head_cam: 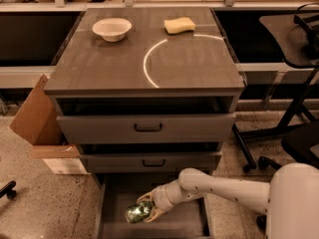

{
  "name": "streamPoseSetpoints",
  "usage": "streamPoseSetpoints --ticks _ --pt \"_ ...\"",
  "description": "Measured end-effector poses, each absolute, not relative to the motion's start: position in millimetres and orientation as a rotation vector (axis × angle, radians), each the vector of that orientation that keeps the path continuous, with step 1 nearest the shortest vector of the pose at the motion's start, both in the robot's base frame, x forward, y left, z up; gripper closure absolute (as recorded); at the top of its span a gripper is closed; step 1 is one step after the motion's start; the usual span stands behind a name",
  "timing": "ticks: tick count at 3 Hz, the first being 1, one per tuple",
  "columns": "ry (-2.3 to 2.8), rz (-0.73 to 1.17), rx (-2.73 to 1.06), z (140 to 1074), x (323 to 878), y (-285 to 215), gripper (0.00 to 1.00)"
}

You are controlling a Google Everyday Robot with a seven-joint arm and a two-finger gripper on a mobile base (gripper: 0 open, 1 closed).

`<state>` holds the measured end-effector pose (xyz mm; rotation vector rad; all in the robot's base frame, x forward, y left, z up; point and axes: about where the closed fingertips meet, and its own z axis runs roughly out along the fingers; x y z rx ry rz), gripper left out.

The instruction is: Pick green can from bottom drawer and place on counter

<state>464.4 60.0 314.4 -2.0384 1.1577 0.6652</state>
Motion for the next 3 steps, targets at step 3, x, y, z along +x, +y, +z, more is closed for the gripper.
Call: streamPoseSetpoints --ticks 3 --pt "0.939 0.555 -2.097 483 418 24 1.0"
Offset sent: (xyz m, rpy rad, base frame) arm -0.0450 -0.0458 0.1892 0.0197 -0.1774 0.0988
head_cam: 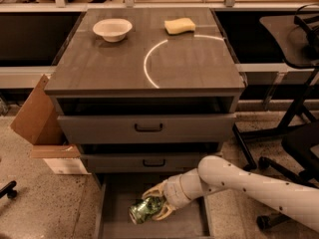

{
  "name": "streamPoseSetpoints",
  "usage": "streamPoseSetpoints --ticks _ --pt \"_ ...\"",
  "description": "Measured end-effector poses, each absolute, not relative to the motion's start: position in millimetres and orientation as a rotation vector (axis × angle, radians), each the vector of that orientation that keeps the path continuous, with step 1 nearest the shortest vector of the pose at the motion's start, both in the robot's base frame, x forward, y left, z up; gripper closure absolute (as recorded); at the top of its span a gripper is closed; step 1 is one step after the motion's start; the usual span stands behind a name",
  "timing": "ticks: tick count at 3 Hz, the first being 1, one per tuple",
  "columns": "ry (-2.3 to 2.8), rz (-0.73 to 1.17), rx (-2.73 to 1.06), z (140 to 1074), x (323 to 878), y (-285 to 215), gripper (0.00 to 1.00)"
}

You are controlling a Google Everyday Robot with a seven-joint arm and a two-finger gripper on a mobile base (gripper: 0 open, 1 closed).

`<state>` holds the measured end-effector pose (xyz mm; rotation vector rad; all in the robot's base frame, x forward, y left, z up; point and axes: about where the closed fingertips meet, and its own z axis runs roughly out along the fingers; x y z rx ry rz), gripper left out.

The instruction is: Pick green can from bottom drawer and place on counter

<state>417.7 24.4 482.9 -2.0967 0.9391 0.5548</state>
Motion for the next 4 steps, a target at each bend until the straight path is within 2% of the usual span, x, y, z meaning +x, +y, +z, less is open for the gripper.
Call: streamPoseSetpoints --ticks 2,4 --pt "0.923 0.549 -2.11 505 420 16 1.0" --pt "0.886 0.451 -2.143 616 408 -25 1.0"
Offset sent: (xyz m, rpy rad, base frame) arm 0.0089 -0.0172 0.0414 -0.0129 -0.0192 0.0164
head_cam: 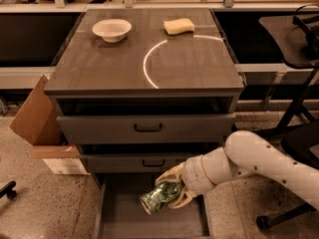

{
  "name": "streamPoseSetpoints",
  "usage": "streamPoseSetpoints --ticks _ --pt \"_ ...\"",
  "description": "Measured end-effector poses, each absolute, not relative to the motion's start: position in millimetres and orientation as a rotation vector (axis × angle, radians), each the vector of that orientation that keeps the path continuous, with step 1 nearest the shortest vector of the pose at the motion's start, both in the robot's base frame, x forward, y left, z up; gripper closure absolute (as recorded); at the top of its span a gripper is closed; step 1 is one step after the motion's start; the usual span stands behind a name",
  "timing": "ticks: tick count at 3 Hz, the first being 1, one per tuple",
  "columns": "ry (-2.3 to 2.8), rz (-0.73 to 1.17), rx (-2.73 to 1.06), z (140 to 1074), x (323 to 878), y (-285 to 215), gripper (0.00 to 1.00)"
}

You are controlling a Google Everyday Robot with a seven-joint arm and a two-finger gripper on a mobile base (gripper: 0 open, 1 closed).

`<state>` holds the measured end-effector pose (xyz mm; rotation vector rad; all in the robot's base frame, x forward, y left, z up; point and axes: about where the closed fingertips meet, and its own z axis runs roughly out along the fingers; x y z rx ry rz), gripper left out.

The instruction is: Pick green can from bottom drawer and place on counter

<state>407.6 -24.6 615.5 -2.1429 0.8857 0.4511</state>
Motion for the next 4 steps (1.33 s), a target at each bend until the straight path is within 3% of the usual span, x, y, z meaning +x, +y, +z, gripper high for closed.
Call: streamPoseSetpoints --ticks 1,4 --pt "0.872 0.374 -2.118 669 406 -48 1.0" --pt "0.911 0.359 -2.087 704 435 -56 1.0"
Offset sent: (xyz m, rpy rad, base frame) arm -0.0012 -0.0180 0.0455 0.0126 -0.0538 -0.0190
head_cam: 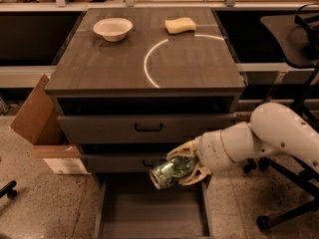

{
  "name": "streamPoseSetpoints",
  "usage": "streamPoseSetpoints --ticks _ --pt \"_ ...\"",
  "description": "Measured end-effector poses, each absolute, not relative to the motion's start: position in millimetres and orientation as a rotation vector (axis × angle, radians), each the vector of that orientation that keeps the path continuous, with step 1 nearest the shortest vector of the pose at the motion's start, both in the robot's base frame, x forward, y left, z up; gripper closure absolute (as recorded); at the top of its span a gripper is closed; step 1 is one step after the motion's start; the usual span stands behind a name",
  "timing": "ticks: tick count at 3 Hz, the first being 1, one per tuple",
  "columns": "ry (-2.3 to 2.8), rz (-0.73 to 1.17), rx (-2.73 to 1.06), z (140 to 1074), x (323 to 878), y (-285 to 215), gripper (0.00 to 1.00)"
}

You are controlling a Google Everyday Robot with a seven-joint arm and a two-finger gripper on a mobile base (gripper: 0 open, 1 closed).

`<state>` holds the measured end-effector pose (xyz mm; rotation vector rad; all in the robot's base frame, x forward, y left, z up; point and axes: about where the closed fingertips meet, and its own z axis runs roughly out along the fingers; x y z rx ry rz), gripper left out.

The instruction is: Pick green can from bottom drawer and place on counter

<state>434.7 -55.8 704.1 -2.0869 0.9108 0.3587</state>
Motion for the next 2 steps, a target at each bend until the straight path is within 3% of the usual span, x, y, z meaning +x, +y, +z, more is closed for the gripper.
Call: streamPoseSetpoints --ticks 2 --pt "1.041 0.281 -1.979 796 493 -91 1.0"
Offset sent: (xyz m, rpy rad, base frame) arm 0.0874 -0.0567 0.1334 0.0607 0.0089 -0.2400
